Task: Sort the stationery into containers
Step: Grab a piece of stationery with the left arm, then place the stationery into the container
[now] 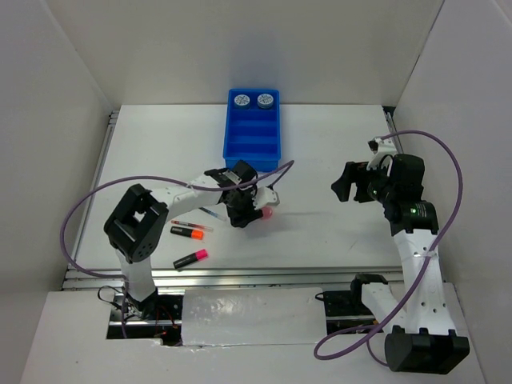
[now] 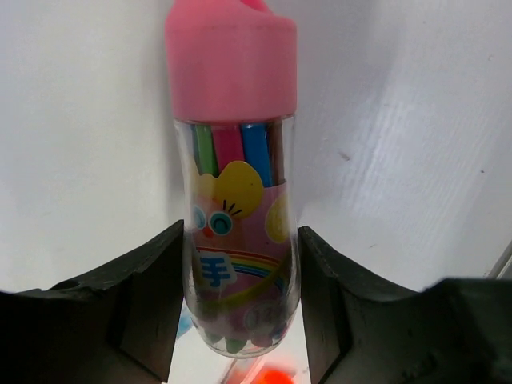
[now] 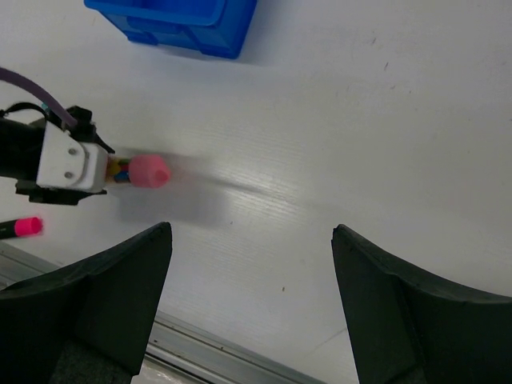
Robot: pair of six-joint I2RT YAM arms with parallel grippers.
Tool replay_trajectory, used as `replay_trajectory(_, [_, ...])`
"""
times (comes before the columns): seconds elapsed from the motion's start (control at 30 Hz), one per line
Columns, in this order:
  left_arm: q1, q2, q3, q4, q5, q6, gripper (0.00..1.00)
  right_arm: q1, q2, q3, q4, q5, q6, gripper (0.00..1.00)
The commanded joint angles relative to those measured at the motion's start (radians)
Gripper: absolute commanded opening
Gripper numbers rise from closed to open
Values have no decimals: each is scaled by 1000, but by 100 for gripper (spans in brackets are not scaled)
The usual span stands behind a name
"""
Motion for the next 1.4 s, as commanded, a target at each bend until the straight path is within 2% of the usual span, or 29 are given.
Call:
replay_trajectory(0.0, [45,-98,88,19,-11,6,0,-10,-28,-18,59,-7,-2,87])
replay_trajectory(0.17, [113,-131,235,126,-77,97,0,-10,-19,-32,71,-10,1,87])
replay_trajectory(0.27, [197,-93,330,211,-71,151,0,-10,-8,-26,74,-10,1,86])
replay_trajectory(0.43, [272,24,394,500,-92,237,0,-11,12,-15,76,-6,-2,86])
replay_trajectory(0.53, [300,124,468,597,-105,286,0,-11,19,-17,74,-4,-2,86])
replay_trajectory(0.7, [329,306,660,642,-66,270,0,-13,32,-18,76,1,-2,86])
replay_trajectory(1.1, [340,472,672,930,-72,375,0,-21,48,-29,77,7,-2,86])
replay_trajectory(1.23, [349,515,697,946,-3,447,0,-22,52,-32,84,4,4,86])
replay_trajectory(1.37, [367,561,781,865,92,481,2,-27,55,-26,82,4,6,86])
